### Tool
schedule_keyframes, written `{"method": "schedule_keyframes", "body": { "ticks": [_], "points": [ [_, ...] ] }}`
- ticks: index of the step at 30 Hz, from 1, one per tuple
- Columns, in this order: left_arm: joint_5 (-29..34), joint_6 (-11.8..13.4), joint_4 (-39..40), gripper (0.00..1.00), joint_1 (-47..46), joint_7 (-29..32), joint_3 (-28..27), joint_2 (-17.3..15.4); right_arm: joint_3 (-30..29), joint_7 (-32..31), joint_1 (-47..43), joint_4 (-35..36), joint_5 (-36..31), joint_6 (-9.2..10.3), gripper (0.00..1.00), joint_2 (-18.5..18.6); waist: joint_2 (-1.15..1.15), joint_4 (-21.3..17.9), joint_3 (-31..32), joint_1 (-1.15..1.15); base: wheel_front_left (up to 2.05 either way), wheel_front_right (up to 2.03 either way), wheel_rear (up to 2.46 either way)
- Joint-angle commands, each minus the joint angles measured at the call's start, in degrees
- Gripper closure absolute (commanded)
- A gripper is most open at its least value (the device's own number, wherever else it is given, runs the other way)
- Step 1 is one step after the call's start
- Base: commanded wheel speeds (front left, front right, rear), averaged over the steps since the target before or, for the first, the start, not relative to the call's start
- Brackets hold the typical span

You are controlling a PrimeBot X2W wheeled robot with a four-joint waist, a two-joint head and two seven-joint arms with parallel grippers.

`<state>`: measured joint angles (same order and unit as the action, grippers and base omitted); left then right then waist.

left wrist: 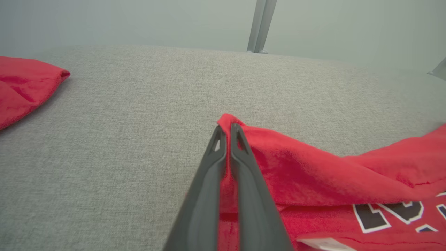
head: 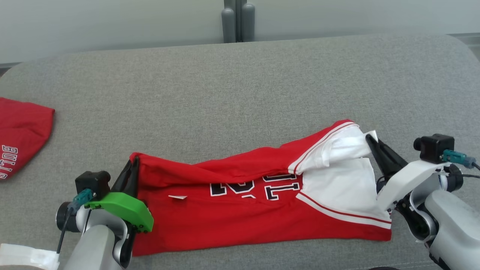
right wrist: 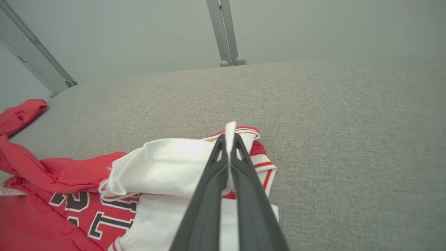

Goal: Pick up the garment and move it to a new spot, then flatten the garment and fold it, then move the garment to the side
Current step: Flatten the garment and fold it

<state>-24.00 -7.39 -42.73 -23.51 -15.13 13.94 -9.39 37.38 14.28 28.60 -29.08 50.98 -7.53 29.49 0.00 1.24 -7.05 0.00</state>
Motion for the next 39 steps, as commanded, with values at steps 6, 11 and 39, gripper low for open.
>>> {"method": "schedule_keyframes", "body": {
  "ticks": [6, 11, 39],
  "points": [
    [0.6, -0.1, 3.8, 1.0, 4.8, 0.0, -0.4, -1.3, -1.2, -0.2, -5.7, 1.4, 0.1, 0.08, 1.0, -2.0, 0.0, -1.1, 2.1, 0.0, 0.0, 0.0, 0.0],
    [0.3, -0.2, 7.3, 1.0, 9.0, 0.0, 0.2, -2.0, -2.3, -0.6, -8.5, 1.1, -0.8, 0.08, 1.0, -3.2, 0.0, -1.1, 2.9, 0.0, 0.0, 0.0, 0.0],
    [6.5, 4.4, 7.6, 0.0, 21.7, 0.0, -10.2, 2.0, -9.3, 0.6, -15.4, -3.9, -5.8, 0.08, 0.0, -7.8, 0.0, -1.8, 7.6, 0.0, 0.0, 0.0, 0.0]
  ]
}}
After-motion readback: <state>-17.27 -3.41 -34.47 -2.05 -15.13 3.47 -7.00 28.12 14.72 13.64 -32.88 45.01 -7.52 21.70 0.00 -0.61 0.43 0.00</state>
